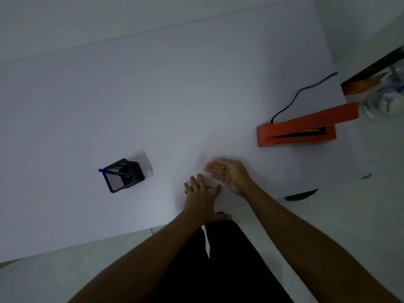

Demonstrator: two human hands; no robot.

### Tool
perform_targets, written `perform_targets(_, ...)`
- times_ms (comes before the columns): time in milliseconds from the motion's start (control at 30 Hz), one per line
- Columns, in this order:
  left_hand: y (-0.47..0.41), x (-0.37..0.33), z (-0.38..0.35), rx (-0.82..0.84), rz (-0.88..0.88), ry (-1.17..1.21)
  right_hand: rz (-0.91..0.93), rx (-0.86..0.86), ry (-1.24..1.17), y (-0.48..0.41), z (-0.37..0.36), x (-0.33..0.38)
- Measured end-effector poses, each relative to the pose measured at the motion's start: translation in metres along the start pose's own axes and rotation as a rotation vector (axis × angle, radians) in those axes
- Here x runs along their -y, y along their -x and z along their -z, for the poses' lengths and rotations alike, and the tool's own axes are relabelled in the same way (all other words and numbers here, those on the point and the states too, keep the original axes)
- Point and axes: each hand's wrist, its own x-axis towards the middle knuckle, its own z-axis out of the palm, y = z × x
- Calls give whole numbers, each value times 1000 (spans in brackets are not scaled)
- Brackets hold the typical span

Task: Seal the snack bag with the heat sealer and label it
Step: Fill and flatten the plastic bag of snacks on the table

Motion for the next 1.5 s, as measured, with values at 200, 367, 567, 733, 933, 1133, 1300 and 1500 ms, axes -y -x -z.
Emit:
perform_targets(200, 0, 0, -2, 31, 2, -22, -10, -56, 66, 7, 13, -27)
perform_targets(367, 2, 0, 3, 75, -8, -24, 64, -118, 133, -15, 18, -5)
perform_targets(567, 5, -1, 4, 57, -2, -36, 184, -194, 90, -41, 33, 39)
perform_targets(733, 4, -1, 1, 19, 4, -43, 259, -263, 57, -53, 35, 61)
perform_targets(933, 4, -1, -2, 1, 7, -36, 321, -331, 93, -50, 27, 73)
perform_targets(1133, 5, -2, -1, -3, 2, -52, 350, -570, 102, -19, 21, 33)
perform_targets(1300, 4, -2, 3, -7, -5, -38, 230, -705, 240, 13, 25, -12)
perform_targets(1500, 4, 2, 2, 16, -44, -53, 147, -723, 361, 5, 11, 2)
